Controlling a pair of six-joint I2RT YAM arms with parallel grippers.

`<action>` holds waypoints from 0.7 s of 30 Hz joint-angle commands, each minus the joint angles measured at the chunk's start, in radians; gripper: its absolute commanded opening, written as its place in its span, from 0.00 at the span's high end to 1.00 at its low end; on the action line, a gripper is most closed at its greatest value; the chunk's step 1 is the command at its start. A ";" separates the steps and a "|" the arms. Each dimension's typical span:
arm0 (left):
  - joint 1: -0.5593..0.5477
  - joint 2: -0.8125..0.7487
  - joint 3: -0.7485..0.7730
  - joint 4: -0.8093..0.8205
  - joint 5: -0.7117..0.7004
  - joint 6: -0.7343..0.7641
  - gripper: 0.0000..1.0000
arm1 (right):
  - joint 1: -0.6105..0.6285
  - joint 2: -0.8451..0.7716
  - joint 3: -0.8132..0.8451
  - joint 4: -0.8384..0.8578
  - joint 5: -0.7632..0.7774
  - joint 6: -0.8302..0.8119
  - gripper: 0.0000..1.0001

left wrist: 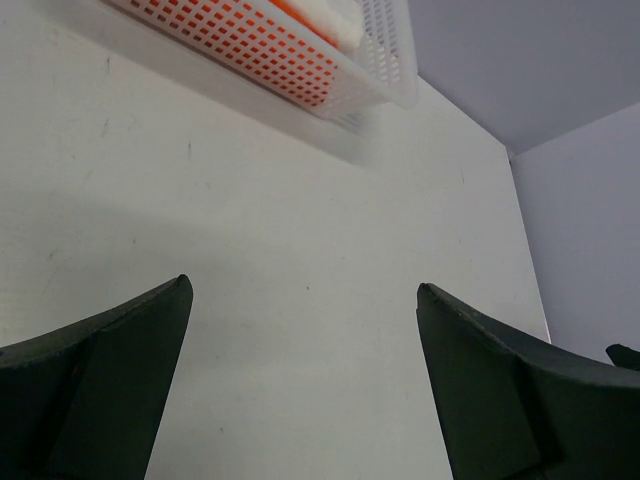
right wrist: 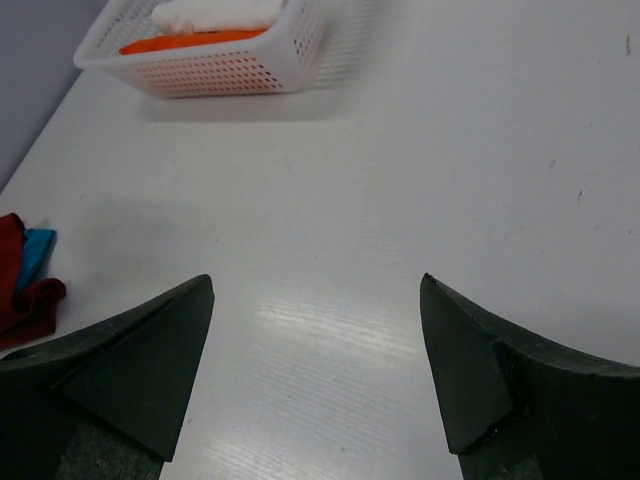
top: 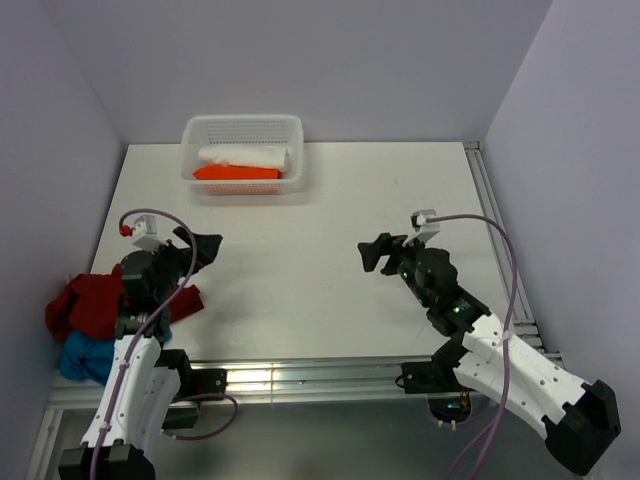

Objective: Roll the t-shirts
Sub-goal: Place the rolled tshirt into the container

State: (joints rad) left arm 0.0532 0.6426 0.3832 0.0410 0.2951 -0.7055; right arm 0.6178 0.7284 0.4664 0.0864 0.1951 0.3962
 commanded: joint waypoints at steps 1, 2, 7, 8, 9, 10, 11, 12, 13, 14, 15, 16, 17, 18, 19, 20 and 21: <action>-0.013 -0.070 -0.058 0.006 0.039 0.024 0.00 | 0.005 -0.078 -0.073 0.052 0.030 -0.003 0.10; -0.015 -0.084 -0.070 0.011 0.035 0.031 0.01 | 0.005 -0.092 -0.087 0.053 0.027 -0.005 0.10; -0.015 -0.155 -0.142 -0.003 -0.017 0.051 0.01 | 0.005 -0.188 -0.202 0.102 0.047 -0.007 0.10; -0.015 -0.164 -0.153 0.009 -0.001 0.055 0.01 | 0.005 -0.199 -0.225 0.113 0.047 -0.007 0.10; -0.015 -0.164 -0.156 0.010 -0.008 0.055 0.00 | 0.005 -0.207 -0.232 0.121 0.049 -0.010 0.10; -0.015 -0.162 -0.156 0.010 -0.014 0.049 0.01 | 0.005 -0.216 -0.235 0.125 0.059 -0.008 0.10; -0.015 -0.161 -0.158 0.010 -0.016 0.049 0.00 | 0.007 -0.218 -0.236 0.125 0.070 -0.005 0.10; -0.015 -0.158 -0.162 0.011 -0.028 0.047 0.01 | 0.005 -0.218 -0.239 0.125 0.075 -0.003 0.10; -0.015 -0.152 -0.171 0.025 -0.027 0.028 0.00 | 0.005 -0.219 -0.241 0.125 0.072 -0.002 0.10; -0.015 -0.149 -0.176 0.019 -0.030 0.026 0.01 | 0.005 -0.219 -0.241 0.124 0.069 -0.005 0.10; -0.015 -0.147 -0.173 0.013 -0.031 0.029 0.00 | 0.005 -0.221 -0.242 0.125 0.069 -0.002 0.10; -0.015 -0.146 -0.175 0.017 -0.030 0.032 0.00 | 0.005 -0.228 -0.244 0.122 0.072 0.000 0.10; -0.015 -0.147 -0.179 0.025 -0.030 0.031 0.01 | 0.005 -0.233 -0.245 0.121 0.075 0.001 0.10; -0.015 -0.144 -0.178 0.025 -0.027 0.032 0.01 | 0.005 -0.238 -0.248 0.121 0.078 0.001 0.10; -0.015 -0.146 -0.178 0.025 -0.021 0.035 0.01 | 0.005 -0.247 -0.250 0.119 0.078 0.003 0.10; -0.015 -0.144 -0.182 0.030 -0.017 0.034 0.00 | 0.007 -0.251 -0.253 0.119 0.078 0.001 0.10; -0.015 -0.146 -0.182 0.030 -0.014 0.032 0.01 | 0.005 -0.256 -0.255 0.119 0.079 0.003 0.10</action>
State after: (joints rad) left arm 0.0395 0.5014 0.2092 0.0265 0.2794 -0.6750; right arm 0.6178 0.4946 0.2211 0.1577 0.2474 0.3985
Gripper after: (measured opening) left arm 0.995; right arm 0.903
